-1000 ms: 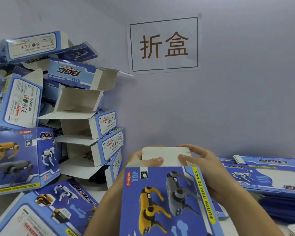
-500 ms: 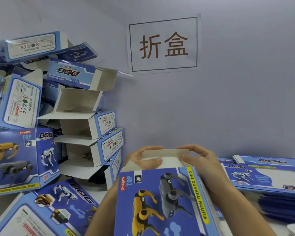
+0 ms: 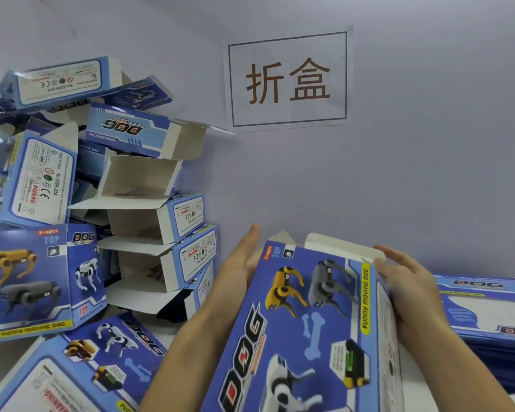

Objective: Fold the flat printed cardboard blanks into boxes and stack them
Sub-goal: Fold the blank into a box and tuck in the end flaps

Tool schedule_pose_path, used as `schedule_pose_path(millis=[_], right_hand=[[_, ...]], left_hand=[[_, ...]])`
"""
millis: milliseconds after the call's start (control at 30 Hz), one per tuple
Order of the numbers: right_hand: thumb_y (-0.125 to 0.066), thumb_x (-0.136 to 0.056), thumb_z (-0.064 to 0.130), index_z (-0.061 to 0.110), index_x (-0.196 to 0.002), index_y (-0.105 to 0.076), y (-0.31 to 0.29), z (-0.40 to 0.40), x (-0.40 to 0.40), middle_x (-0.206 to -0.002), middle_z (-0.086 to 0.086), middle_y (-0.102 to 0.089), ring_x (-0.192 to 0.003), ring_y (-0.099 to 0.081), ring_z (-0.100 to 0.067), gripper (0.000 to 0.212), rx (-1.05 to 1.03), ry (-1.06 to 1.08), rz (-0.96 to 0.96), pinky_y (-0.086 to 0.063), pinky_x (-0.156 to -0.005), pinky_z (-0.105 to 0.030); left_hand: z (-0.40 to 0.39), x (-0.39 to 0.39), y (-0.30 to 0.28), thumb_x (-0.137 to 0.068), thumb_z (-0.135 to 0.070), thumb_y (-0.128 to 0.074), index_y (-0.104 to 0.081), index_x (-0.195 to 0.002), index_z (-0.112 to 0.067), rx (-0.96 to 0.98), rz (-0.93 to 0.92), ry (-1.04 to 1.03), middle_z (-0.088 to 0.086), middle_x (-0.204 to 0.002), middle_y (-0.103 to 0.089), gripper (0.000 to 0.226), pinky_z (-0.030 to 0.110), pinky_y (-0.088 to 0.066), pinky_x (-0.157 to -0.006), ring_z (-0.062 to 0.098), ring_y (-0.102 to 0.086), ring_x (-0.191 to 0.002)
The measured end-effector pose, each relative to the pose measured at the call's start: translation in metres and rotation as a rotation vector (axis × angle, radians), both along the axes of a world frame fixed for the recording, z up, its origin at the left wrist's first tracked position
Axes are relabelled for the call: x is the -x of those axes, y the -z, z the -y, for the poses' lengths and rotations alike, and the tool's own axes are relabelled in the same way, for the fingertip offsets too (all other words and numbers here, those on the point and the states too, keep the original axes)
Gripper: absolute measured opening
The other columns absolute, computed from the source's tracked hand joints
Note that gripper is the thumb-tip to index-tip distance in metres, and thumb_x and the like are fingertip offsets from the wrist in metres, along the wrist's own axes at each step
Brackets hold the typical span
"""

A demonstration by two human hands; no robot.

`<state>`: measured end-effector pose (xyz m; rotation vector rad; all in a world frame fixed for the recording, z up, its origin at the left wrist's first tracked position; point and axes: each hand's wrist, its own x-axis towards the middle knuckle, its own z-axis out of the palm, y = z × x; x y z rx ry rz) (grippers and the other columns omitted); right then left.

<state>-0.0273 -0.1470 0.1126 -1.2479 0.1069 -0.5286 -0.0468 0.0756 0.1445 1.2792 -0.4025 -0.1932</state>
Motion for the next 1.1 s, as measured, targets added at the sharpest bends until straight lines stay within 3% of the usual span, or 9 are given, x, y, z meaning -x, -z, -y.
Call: schedule_pose_path(millis=[133, 200, 333, 433, 467, 533, 700, 833, 1100], right_hand=[[-0.061, -0.098, 0.023, 0.029, -0.113, -0.064, 0.001, 0.005, 0.0, -0.09, -0.008, -0.072, -0.049, -0.069, -0.013, 0.017, -0.056, 0.089, 0.056, -0.053, -0.051, -0.029], [-0.063, -0.097, 0.027, 0.03, -0.113, -0.064, 0.002, 0.004, 0.0, -0.089, -0.007, -0.073, -0.053, -0.07, -0.014, 0.016, -0.05, 0.121, 0.079, -0.053, -0.053, -0.029], [-0.06, -0.097, 0.028, 0.025, -0.114, -0.064, -0.001, -0.002, -0.001, -0.092, -0.006, -0.072, -0.068, -0.068, -0.019, 0.018, -0.028, 0.188, 0.128, -0.05, -0.06, -0.031], [-0.052, -0.099, 0.026, 0.027, -0.112, -0.065, -0.011, -0.015, 0.001, -0.081, 0.0, -0.07, -0.062, -0.064, -0.015, 0.018, 0.102, 0.111, 0.189, -0.048, -0.054, -0.03], [-0.05, -0.101, 0.027, 0.03, -0.109, -0.066, -0.015, -0.022, 0.004, -0.082, 0.001, -0.072, -0.064, -0.067, -0.014, 0.018, 0.166, 0.039, 0.227, -0.05, -0.055, -0.03], [-0.044, -0.104, 0.029, 0.033, -0.112, -0.068, -0.021, -0.034, 0.009, -0.097, 0.002, -0.076, -0.084, -0.073, -0.016, 0.025, 0.301, -0.104, 0.325, -0.055, -0.072, -0.037], [-0.032, -0.099, 0.045, 0.029, -0.141, -0.052, -0.025, -0.047, 0.017, -0.138, 0.007, -0.06, -0.133, -0.051, -0.014, 0.049, 0.339, -0.349, 0.52, -0.034, -0.115, -0.044], [-0.041, -0.096, 0.055, 0.036, -0.143, -0.046, -0.021, -0.044, 0.019, -0.134, 0.02, -0.06, -0.127, -0.053, 0.003, 0.051, 0.365, -0.382, 0.584, -0.046, -0.097, -0.014], [-0.054, -0.095, 0.047, 0.037, -0.123, -0.048, -0.019, -0.041, 0.017, -0.097, 0.0, -0.073, -0.087, -0.074, -0.026, 0.031, 0.394, -0.335, 0.503, -0.061, -0.071, -0.048]], left_hand=[[-0.007, 0.006, 0.0, -0.103, -0.021, -0.045, -0.072, -0.115, -0.005, -0.138, 0.105, 0.13, 0.009, -0.095, -0.076, 0.034, 0.023, -0.056, -0.061, 0.015, -0.074, -0.08], [-0.008, 0.007, -0.001, -0.107, -0.017, -0.032, -0.061, -0.094, -0.003, -0.174, 0.106, 0.09, 0.013, -0.084, -0.072, 0.035, 0.021, -0.051, -0.069, 0.015, -0.069, -0.068], [0.003, 0.0, 0.002, -0.107, -0.015, -0.031, -0.051, -0.076, -0.01, -0.243, 0.127, 0.035, -0.003, -0.038, -0.058, 0.037, 0.014, -0.044, -0.038, 0.003, -0.055, -0.031], [0.006, 0.002, -0.004, -0.094, -0.023, -0.058, -0.063, -0.099, -0.003, -0.068, 0.104, -0.107, 0.008, -0.065, -0.073, 0.022, 0.021, -0.053, -0.048, 0.014, -0.07, -0.052], [0.009, 0.002, -0.007, -0.083, -0.033, -0.068, -0.063, -0.116, -0.006, -0.003, 0.083, -0.2, 0.011, -0.086, -0.077, 0.043, 0.028, -0.059, -0.059, 0.021, -0.075, -0.068], [0.006, 0.006, -0.001, -0.072, -0.042, -0.073, -0.058, -0.128, -0.028, 0.115, 0.184, -0.267, 0.009, -0.109, -0.075, 0.06, 0.039, -0.062, -0.069, 0.029, -0.075, -0.087], [0.01, 0.012, -0.002, -0.069, -0.053, -0.071, -0.048, -0.119, -0.061, 0.089, 0.547, -0.419, -0.001, -0.102, -0.076, 0.056, 0.024, -0.058, -0.071, 0.018, -0.074, -0.091], [0.015, 0.01, 0.004, -0.071, -0.054, -0.068, -0.043, -0.13, -0.059, -0.008, 0.684, -0.442, 0.002, -0.107, -0.072, 0.064, 0.027, -0.059, -0.076, 0.02, -0.073, -0.092], [0.007, 0.006, 0.008, -0.073, -0.056, -0.064, -0.043, -0.121, -0.05, -0.154, 0.676, -0.427, -0.025, -0.096, -0.071, 0.053, 0.023, -0.059, -0.065, 0.009, -0.073, -0.086]])
